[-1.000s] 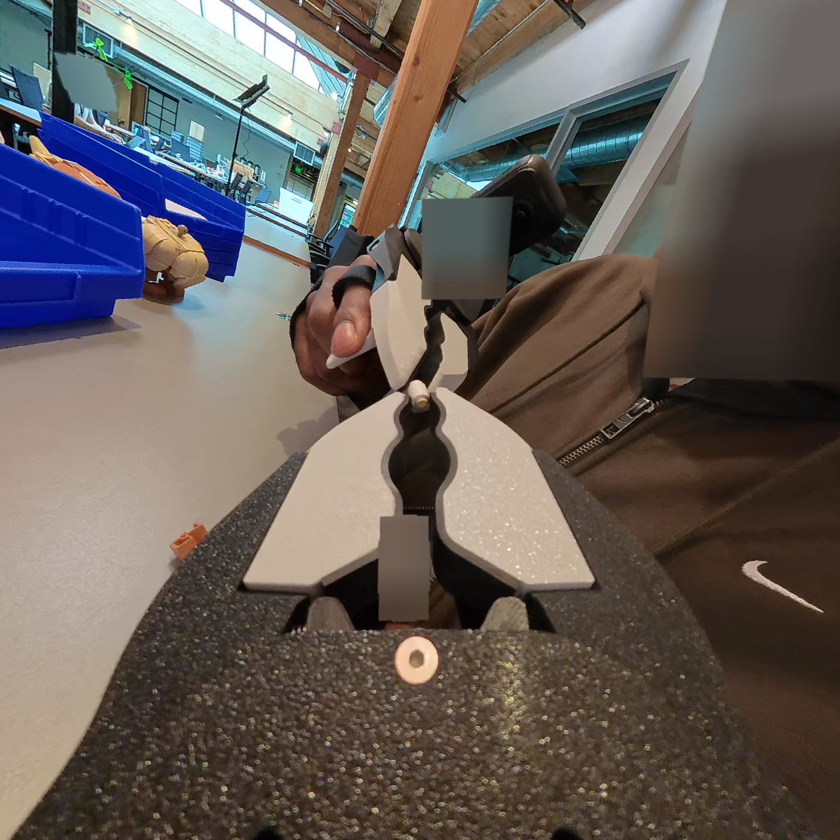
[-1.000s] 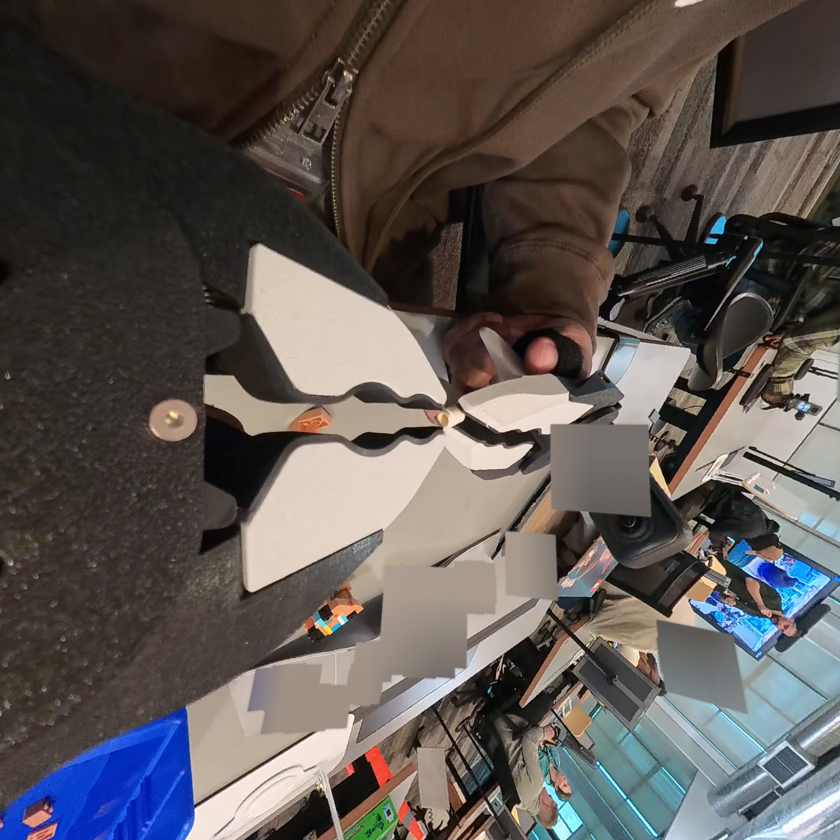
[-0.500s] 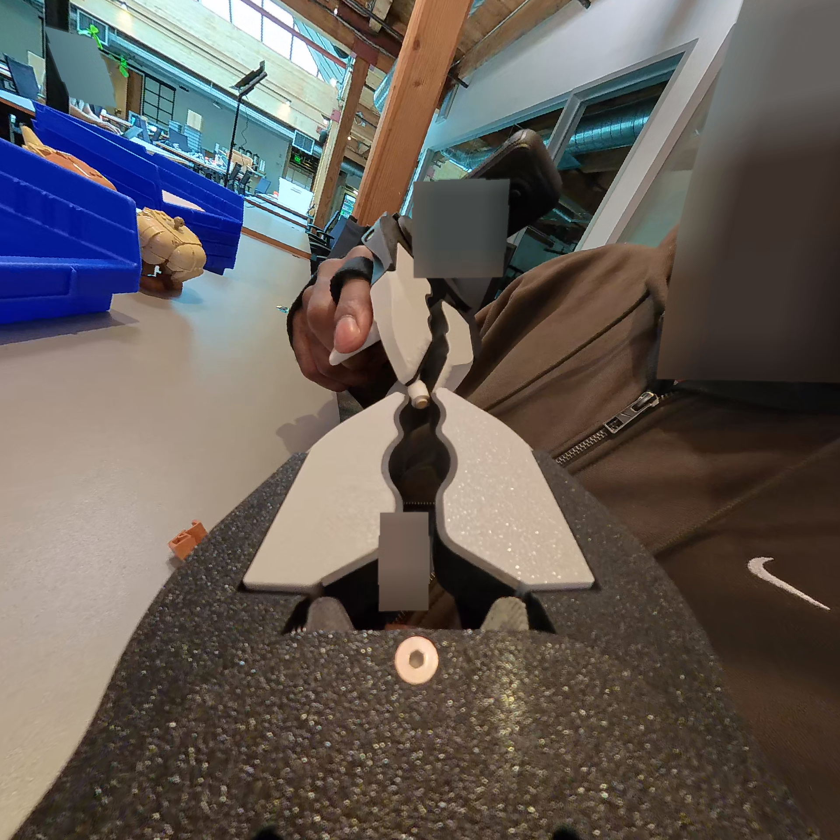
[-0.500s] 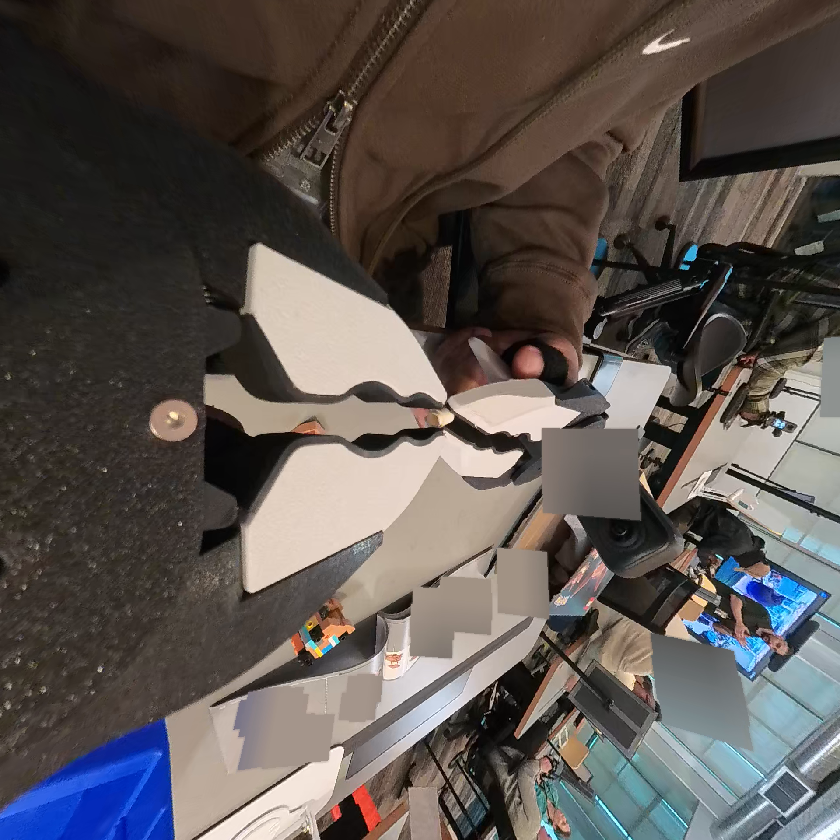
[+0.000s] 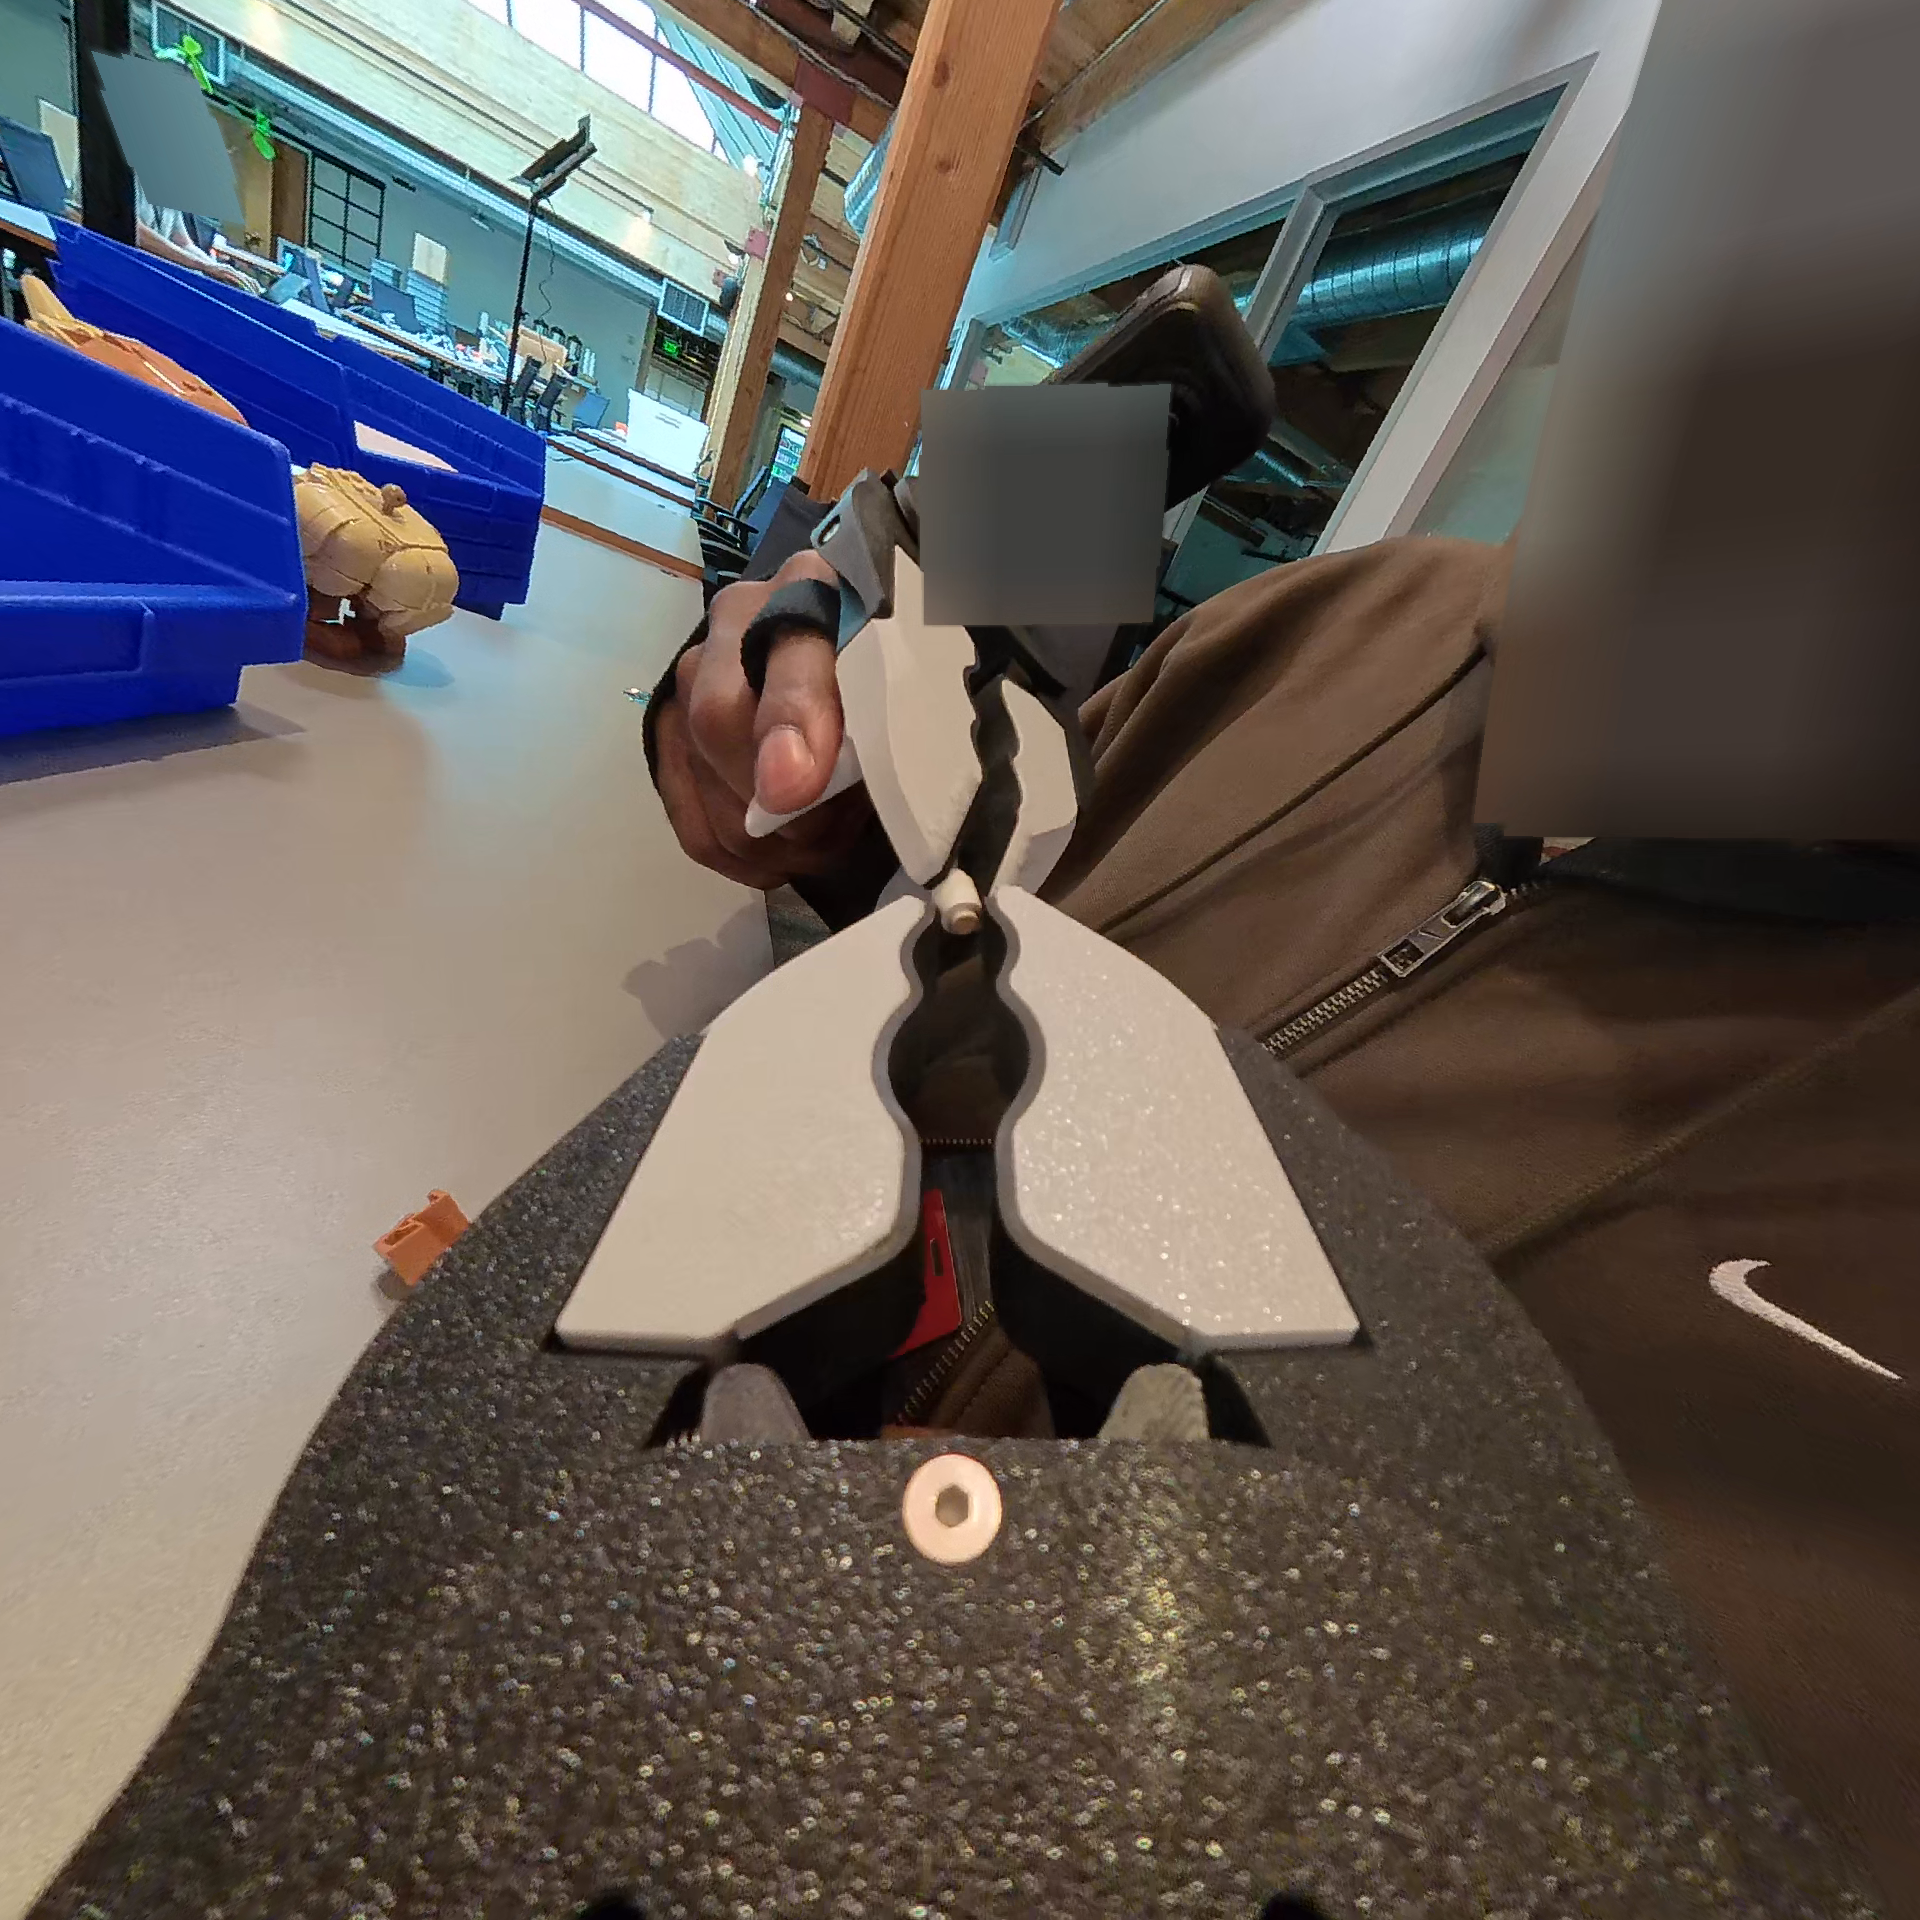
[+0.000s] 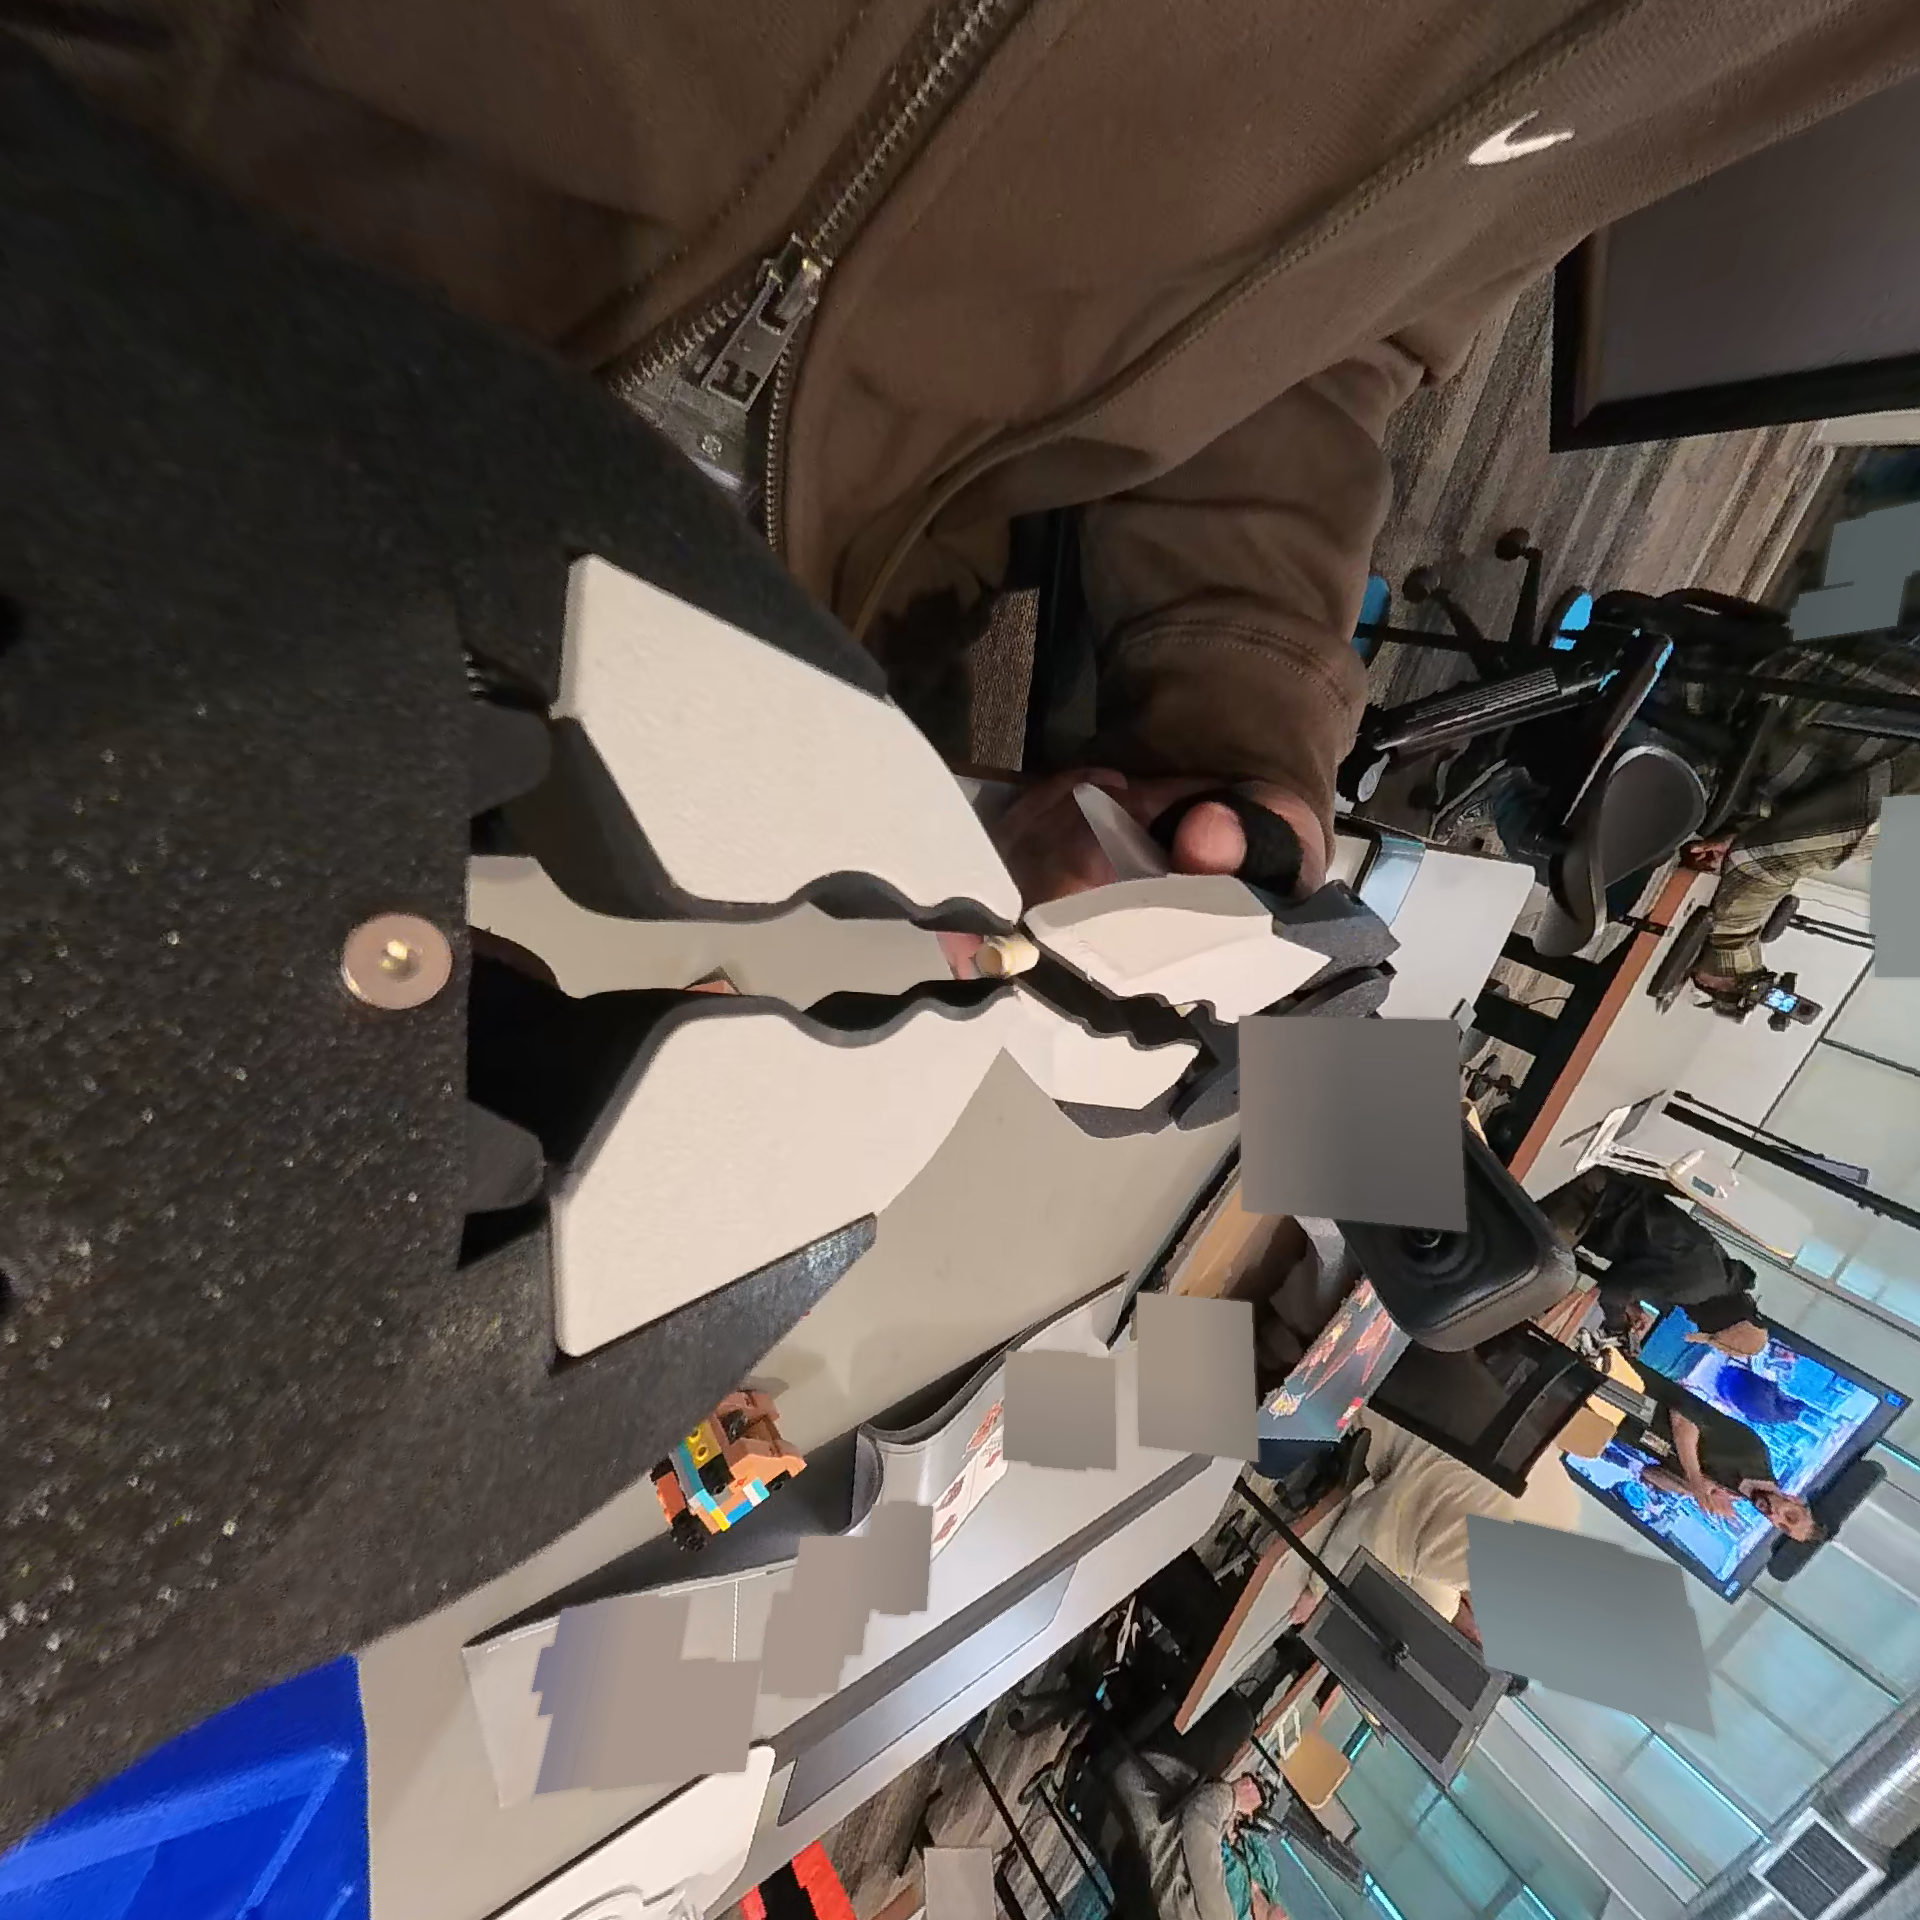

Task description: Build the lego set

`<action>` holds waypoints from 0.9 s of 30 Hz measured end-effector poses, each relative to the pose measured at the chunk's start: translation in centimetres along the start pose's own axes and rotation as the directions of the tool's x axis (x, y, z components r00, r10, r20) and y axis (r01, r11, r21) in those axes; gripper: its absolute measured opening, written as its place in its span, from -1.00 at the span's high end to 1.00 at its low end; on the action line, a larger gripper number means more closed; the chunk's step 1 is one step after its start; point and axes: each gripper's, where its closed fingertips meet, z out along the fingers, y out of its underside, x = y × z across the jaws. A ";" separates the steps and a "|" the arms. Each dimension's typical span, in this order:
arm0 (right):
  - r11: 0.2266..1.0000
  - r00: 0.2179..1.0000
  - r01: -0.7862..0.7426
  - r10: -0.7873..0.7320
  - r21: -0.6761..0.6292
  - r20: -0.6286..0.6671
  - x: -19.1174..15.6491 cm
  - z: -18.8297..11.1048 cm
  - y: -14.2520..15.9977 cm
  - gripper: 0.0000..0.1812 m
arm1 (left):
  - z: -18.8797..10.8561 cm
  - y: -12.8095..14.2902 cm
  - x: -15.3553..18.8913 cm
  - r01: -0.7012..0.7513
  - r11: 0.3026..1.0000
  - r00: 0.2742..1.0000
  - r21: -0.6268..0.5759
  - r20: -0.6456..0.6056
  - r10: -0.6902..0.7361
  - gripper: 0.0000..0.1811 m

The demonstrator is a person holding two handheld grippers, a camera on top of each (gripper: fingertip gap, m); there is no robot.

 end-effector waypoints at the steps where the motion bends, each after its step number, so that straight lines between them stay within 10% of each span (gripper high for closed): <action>1: 1.000 1.000 -0.002 0.002 0.000 0.001 0.0 0.0 0.0 0.91 | 0.0 0.0 0.0 -0.001 1.000 1.000 0.000 -0.001 0.001 0.92; 17: 1.000 1.000 -0.027 0.027 -0.007 -0.012 0.2 -0.3 0.2 0.92 | 0.0 -0.1 -0.5 -0.059 0.998 0.996 -0.002 0.073 0.059 0.84; 27: 0.996 0.994 -0.074 0.069 -0.052 -0.088 1.7 -1.6 1.7 0.92 | -4.3 2.9 -7.9 -0.053 0.911 0.734 -0.409 0.603 0.313 0.73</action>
